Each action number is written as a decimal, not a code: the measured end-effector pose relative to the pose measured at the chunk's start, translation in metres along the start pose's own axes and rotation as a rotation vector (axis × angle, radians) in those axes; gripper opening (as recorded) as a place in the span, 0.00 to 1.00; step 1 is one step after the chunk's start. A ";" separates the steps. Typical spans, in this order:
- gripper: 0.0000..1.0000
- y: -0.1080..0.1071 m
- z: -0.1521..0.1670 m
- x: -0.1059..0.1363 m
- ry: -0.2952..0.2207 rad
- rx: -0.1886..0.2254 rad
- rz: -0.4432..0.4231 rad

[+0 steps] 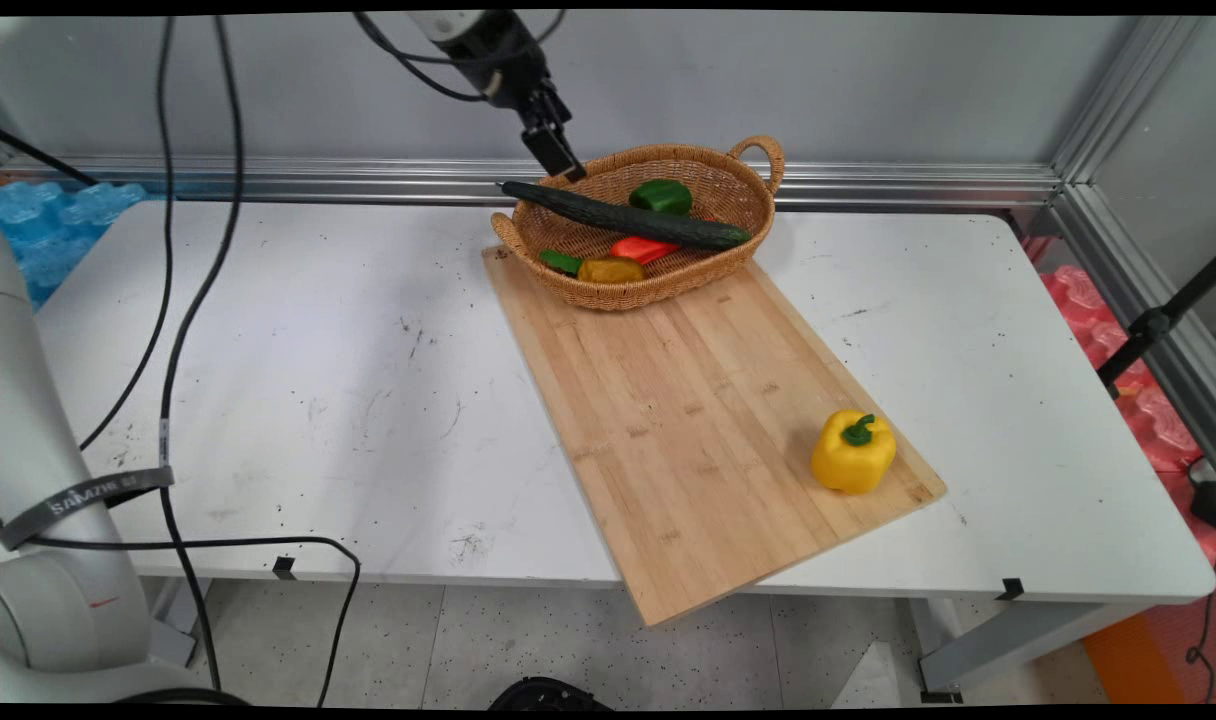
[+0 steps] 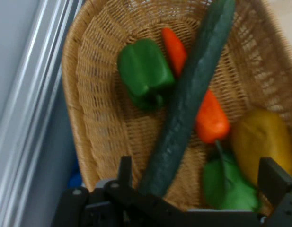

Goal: Pick up the cucumber from the vegetable basket, then place the picked object on the cutting board

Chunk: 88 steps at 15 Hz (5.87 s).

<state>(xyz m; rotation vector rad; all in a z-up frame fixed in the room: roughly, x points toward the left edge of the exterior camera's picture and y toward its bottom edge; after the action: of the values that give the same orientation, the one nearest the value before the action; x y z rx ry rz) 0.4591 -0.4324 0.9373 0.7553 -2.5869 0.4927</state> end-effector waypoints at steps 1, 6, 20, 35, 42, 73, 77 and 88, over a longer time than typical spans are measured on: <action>1.00 -0.003 0.009 0.003 -0.008 0.001 0.024; 1.00 -0.010 0.054 0.012 -0.050 -0.012 0.128; 0.00 -0.008 0.133 0.018 -0.098 -0.063 0.316; 0.00 0.012 0.053 0.041 -0.024 -0.043 0.419; 0.00 0.034 -0.010 0.054 0.025 -0.053 0.395; 0.00 0.220 0.070 0.080 -0.018 -0.216 -0.086; 0.00 0.232 0.096 0.081 -0.035 -0.230 -0.117; 1.00 0.247 0.129 0.065 -0.080 -0.258 -0.140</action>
<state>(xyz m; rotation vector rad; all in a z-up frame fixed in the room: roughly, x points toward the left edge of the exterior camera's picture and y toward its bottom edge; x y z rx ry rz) 0.2331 -0.3204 0.8030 0.8713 -2.5794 0.0849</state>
